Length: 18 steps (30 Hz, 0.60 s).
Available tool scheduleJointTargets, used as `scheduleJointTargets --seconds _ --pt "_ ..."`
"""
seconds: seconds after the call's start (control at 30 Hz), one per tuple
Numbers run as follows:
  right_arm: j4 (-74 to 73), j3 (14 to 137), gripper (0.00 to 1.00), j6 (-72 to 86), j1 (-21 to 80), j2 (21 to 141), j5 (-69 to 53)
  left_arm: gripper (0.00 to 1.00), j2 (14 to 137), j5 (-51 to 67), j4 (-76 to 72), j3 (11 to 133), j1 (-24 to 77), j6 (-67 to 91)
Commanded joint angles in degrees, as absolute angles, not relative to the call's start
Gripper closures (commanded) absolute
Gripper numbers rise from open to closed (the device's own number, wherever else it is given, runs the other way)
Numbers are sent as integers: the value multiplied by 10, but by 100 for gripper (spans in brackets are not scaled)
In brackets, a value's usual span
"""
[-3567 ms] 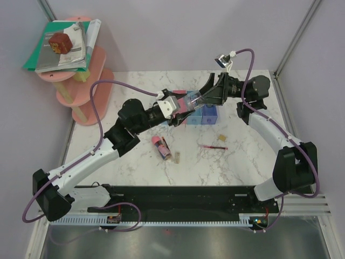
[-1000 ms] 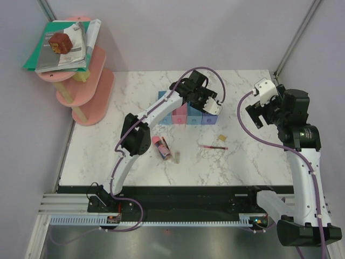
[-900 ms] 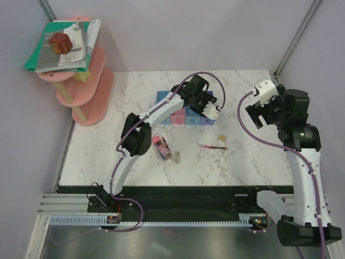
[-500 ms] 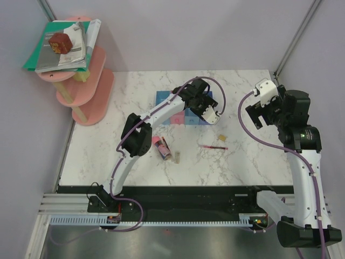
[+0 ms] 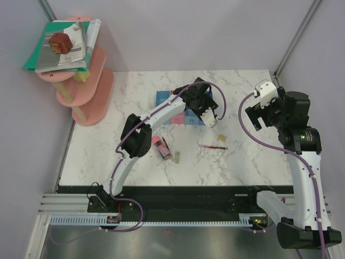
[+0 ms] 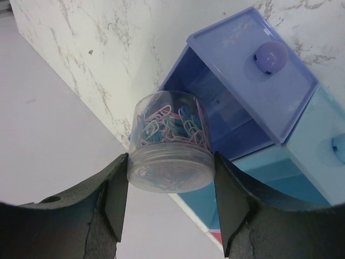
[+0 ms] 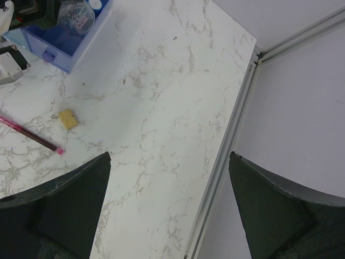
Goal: Sort the stationery into containers
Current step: Place the stationery in the storage box.
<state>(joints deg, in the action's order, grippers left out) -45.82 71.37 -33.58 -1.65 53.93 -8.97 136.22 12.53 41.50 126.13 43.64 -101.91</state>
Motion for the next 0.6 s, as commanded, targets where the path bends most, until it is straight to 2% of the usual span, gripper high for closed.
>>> scheduleJointTargets --seconds 0.0,0.57 --pt "-458 712 2 -323 -16 527 -96 98 1302 120 400 1264 439 -1085" --pt "-461 715 2 -309 -16 526 -103 98 1275 126 430 1224 440 -1230"
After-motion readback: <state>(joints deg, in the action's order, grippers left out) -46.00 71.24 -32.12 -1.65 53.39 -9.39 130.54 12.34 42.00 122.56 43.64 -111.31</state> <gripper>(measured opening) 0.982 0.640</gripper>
